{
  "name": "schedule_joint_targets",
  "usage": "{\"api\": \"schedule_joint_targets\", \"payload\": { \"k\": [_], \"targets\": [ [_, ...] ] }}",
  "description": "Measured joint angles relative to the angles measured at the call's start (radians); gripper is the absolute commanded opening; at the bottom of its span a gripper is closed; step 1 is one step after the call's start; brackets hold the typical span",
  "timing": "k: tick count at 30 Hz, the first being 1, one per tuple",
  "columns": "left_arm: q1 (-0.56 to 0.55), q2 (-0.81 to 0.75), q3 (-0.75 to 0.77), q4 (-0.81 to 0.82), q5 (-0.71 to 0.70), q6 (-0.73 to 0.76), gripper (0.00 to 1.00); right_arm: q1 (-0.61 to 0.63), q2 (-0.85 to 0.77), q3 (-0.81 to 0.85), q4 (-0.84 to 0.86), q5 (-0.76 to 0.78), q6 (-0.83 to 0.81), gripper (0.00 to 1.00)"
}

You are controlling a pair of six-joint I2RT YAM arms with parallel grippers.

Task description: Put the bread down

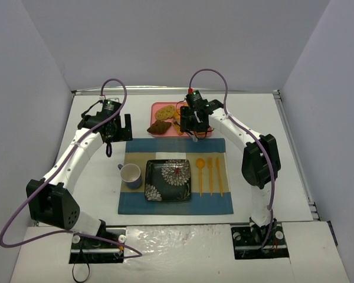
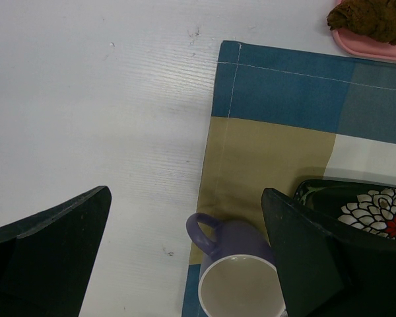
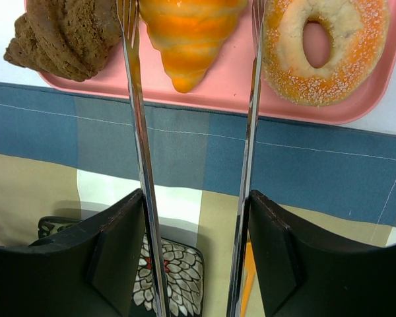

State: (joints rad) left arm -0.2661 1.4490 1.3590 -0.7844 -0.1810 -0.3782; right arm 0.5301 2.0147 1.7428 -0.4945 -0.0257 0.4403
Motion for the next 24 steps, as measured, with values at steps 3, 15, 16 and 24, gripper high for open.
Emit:
{"api": "schedule_joint_targets", "payload": {
  "k": [3, 15, 16, 24],
  "targets": [
    [0.0, 0.0, 0.0, 0.0, 0.0, 0.0, 0.97, 0.0, 0.003, 0.0, 0.0, 0.0, -0.001, 0.51],
    [0.006, 0.0, 0.0, 0.0, 0.0, 0.0, 0.97, 0.002, 0.025, 0.001, 0.001, -0.006, -0.004, 0.02],
    [0.006, 0.0, 0.0, 0.0, 0.0, 0.0, 0.97, 0.002, 0.025, 0.002, 0.001, -0.006, -0.004, 0.0],
    [0.006, 0.0, 0.0, 0.0, 0.0, 0.0, 0.97, 0.005, 0.025, 0.006, 0.001, -0.005, -0.004, 0.0]
  ]
}}
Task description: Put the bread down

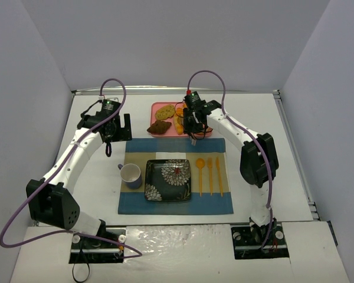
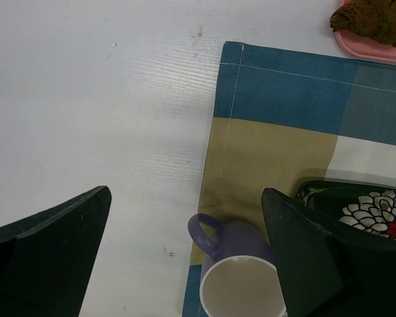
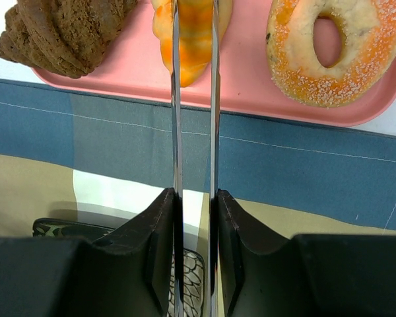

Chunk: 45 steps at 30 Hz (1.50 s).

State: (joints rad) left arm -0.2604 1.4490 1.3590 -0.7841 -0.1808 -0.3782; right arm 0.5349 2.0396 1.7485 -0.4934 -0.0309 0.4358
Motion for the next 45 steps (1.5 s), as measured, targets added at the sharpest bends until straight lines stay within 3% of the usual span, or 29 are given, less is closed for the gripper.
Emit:
{"api": "schedule_joint_targets", "payload": {
  "k": [9, 27, 36, 45],
  "targets": [
    [0.0, 0.0, 0.0, 0.0, 0.0, 0.0, 0.97, 0.005, -0.026, -0.007, -0.003, 0.016, -0.007, 0.0],
    [0.0, 0.0, 0.0, 0.003, 0.001, 0.0, 0.97, 0.016, -0.275, -0.061, -0.061, 0.015, -0.018, 0.0],
    [0.0, -0.002, -0.025, 0.008, 0.001, -0.002, 0.97, 0.053, -0.415, -0.181, -0.144, -0.062, -0.017, 0.0],
    [0.0, -0.037, -0.049, 0.011, 0.001, -0.007, 0.97, 0.175, -0.582, -0.336, -0.196, -0.111, 0.012, 0.0]
  ]
}}
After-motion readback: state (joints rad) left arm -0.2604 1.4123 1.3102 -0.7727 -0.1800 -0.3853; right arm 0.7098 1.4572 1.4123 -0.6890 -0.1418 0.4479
